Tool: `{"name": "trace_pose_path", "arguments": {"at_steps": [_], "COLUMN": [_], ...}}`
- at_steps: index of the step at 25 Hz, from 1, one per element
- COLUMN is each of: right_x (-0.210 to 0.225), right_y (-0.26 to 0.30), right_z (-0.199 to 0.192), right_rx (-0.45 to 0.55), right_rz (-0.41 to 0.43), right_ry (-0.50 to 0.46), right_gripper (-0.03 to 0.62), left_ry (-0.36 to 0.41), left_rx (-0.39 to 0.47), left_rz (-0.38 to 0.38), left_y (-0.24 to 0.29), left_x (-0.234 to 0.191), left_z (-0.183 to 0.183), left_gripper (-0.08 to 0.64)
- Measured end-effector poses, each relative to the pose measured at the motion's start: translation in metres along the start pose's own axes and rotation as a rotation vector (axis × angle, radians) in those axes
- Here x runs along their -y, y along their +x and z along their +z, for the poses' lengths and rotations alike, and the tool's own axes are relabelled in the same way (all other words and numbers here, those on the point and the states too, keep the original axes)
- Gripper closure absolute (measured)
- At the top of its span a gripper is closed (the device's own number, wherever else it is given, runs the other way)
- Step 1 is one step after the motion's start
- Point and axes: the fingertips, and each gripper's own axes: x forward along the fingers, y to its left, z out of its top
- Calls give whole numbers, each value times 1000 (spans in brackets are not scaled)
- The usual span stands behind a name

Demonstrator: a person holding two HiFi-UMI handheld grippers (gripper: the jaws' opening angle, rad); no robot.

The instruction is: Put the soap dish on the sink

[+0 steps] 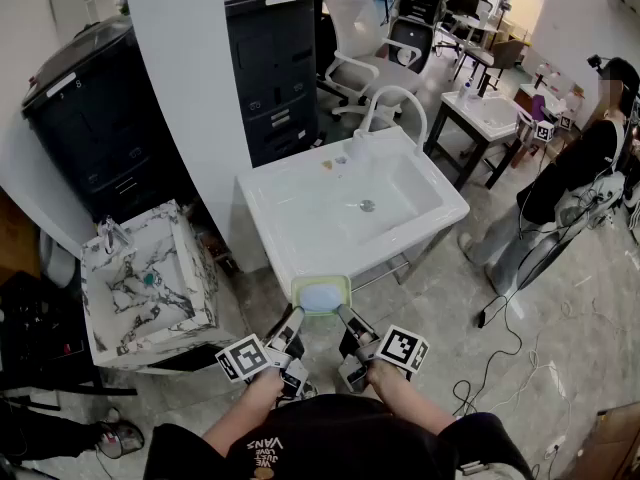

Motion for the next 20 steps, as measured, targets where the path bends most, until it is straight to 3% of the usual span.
{"name": "trace_pose_path", "arguments": {"at_steps": [9,20], "right_x": [-5,5], "right_y": [11,31], "right_z": [4,46], "right_rx": [4,-68], "right_rz": [11,28], "right_ry": [-25,-24], "right_gripper": [515,515], "left_ry": [-3,-20], "left_rx": [7,57], "left_rz": [-24,4], "left_y": [5,44], "left_x": [-1,1], "left_z": [10,15], "left_gripper": [439,439]}}
